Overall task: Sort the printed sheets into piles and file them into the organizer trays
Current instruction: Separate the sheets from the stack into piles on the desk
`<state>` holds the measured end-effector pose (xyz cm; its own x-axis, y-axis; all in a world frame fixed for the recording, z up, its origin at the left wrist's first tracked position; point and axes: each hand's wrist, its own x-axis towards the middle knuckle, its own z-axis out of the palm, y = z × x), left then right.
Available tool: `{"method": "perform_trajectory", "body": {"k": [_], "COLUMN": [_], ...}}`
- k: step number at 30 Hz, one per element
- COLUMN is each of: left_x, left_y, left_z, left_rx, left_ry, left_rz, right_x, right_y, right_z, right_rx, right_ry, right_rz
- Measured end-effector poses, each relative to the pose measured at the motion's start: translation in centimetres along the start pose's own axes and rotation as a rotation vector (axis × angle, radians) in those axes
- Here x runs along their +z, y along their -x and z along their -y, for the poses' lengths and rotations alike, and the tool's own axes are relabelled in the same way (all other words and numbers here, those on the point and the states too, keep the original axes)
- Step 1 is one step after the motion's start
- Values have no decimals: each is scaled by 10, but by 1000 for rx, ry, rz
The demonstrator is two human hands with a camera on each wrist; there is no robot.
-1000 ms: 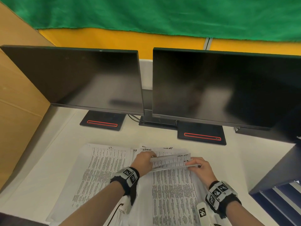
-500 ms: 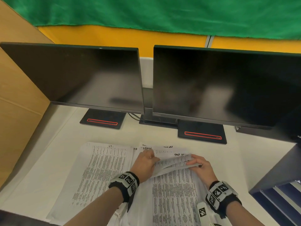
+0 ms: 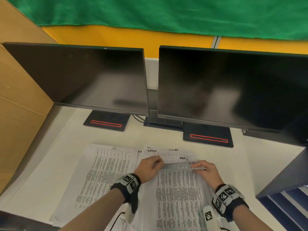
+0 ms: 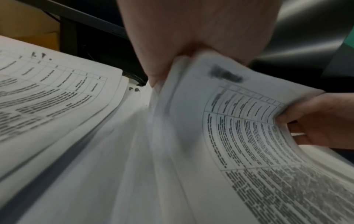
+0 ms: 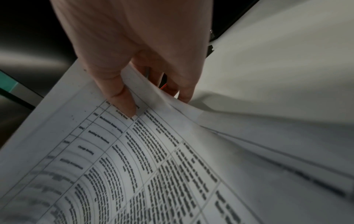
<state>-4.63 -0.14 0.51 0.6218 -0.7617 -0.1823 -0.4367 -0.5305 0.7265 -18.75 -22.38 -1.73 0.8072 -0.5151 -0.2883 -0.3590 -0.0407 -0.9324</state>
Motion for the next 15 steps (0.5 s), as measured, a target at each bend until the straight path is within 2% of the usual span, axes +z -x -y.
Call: {"method": "perform_trajectory", "body": {"k": [2, 4, 8, 10, 12, 15], "left_x": [-4, -8, -16, -19, -22, -24], "left_y": [-5, -15, -32, -38, -40, -39], "left_z": [-2, 4, 15, 15, 11, 4], "left_rx": [-109, -225, -361, -365, -315, -129], "left_ry": [109, 69, -50, -123, -305, -478], "left_rz": [-74, -129, -10, 22, 45, 33], "right_x": [0, 0, -1, -2, -3, -3], "right_y": [-1, -1, 1, 1, 1, 3], "right_z": [0, -1, -3, -6, -7, -3], "right_rx": [4, 1, 4, 3, 3, 1], "right_ry": [27, 37, 38, 43, 60, 90], "right_rz": [-12, -17, -24, -28, -35, -48]}}
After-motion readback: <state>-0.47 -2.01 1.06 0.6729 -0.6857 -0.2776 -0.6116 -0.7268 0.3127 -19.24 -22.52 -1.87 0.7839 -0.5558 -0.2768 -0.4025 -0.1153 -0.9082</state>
